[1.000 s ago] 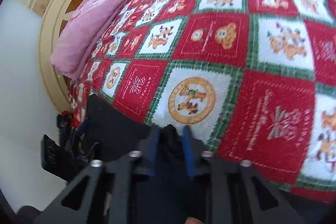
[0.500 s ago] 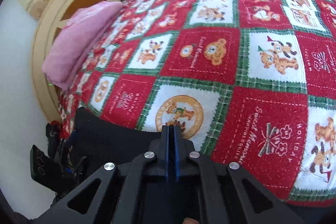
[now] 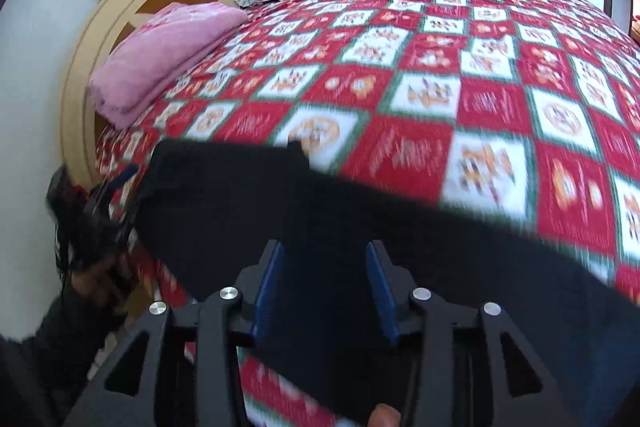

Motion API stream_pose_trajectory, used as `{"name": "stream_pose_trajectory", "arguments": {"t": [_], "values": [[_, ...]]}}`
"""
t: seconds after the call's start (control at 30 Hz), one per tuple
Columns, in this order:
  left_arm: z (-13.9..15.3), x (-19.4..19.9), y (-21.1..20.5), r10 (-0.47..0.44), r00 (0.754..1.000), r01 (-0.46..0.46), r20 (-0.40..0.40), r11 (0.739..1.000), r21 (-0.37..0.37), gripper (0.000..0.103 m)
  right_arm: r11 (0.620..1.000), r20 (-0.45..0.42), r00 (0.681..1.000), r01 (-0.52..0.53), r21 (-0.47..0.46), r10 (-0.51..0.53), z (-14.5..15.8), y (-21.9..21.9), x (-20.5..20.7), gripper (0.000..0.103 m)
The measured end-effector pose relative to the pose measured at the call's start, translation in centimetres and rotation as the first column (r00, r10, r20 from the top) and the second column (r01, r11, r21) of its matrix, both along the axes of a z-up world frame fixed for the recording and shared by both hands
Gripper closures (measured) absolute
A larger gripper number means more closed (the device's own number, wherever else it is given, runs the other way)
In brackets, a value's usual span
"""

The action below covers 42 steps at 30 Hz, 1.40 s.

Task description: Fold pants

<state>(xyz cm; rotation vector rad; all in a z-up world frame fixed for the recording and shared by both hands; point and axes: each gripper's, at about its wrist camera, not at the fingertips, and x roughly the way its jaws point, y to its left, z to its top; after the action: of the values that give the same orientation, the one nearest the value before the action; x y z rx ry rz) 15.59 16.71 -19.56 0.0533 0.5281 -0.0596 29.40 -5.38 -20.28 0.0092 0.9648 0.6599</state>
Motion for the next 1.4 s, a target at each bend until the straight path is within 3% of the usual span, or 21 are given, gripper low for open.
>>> {"name": "stream_pose_trajectory", "arguments": {"t": [0.1, 0.13, 0.3, 0.4, 0.5, 0.6, 0.73, 0.83, 0.9, 1.13, 1.27, 1.4], "values": [[-0.6, 0.0, -0.1, 0.018, 1.0, -0.017, -0.009, 1.0, 0.017, 0.0, 0.998, -0.03, 0.999, 0.031, -0.063, -0.033, -2.8, -0.9, -0.5, 0.058], [-0.4, 0.0, -0.2, 0.02, 1.0, -0.02, -0.019, 1.0, 0.021, 0.0, 0.999, -0.018, 0.999, 0.031, -0.039, -0.032, -3.2, -1.2, -0.6, 0.058], [1.4, -0.8, -0.7, 0.016, 1.0, -0.016, -0.013, 1.0, -0.004, 0.0, 0.998, 0.002, 0.998, 0.058, 0.016, -0.058, -1.6, -3.1, -1.6, 0.058], [1.8, -0.3, -1.9, 0.025, 0.998, -0.024, -0.056, 0.999, 0.023, 0.0, 0.994, 0.066, 0.993, 0.104, -0.046, -0.101, -0.6, -4.6, -2.7, 0.058], [1.6, 0.1, -2.4, 0.03, 0.995, -0.029, -0.099, 1.0, 0.012, 0.0, 0.972, 0.116, 0.976, 0.198, -0.128, -0.183, 0.0, -7.3, -3.7, 0.057], [0.7, 0.6, -2.7, 0.042, 0.989, -0.041, -0.142, 0.999, 0.011, 0.0, 0.948, 0.131, 0.955, 0.283, -0.147, -0.265, 0.3, -11.1, -4.2, 0.055], [0.4, 0.5, -3.0, 0.047, 0.989, -0.041, -0.143, 0.998, 0.04, 0.0, 0.911, 0.129, 0.924, 0.379, -0.164, -0.361, -0.2, -15.0, -4.4, 0.052], [0.4, 0.6, -2.9, 0.048, 0.988, -0.043, -0.146, 0.998, 0.036, 0.0, 0.888, 0.075, 0.908, 0.419, -0.188, -0.413, -2.2, -17.2, -3.8, 0.051], [0.4, 0.7, -2.9, 0.05, 0.987, -0.045, -0.15, 0.998, 0.041, 0.0, 0.895, 0.057, 0.91, 0.415, -0.165, -0.412, -3.5, -17.9, -3.5, 0.05], [0.8, 1.0, -3.1, 0.064, 0.982, -0.056, -0.179, 0.997, 0.049, 0.0, 0.903, 0.075, 0.918, 0.396, -0.167, -0.389, -3.5, -17.3, -3.6, 0.04], [1.7, 0.7, -3.7, 0.055, 0.984, -0.048, -0.167, 0.998, 0.047, 0.0, 0.908, 0.063, 0.917, 0.398, -0.134, -0.393, -2.7, -17.7, -4.1, 0.04], [3.2, 0.4, -5.2, 0.021, 0.991, -0.016, -0.129, 0.999, 0.047, 0.0, 0.894, 0.123, 0.894, 0.442, -0.077, -0.432, -0.7, -19.4, -5.0, 0.04]]}}
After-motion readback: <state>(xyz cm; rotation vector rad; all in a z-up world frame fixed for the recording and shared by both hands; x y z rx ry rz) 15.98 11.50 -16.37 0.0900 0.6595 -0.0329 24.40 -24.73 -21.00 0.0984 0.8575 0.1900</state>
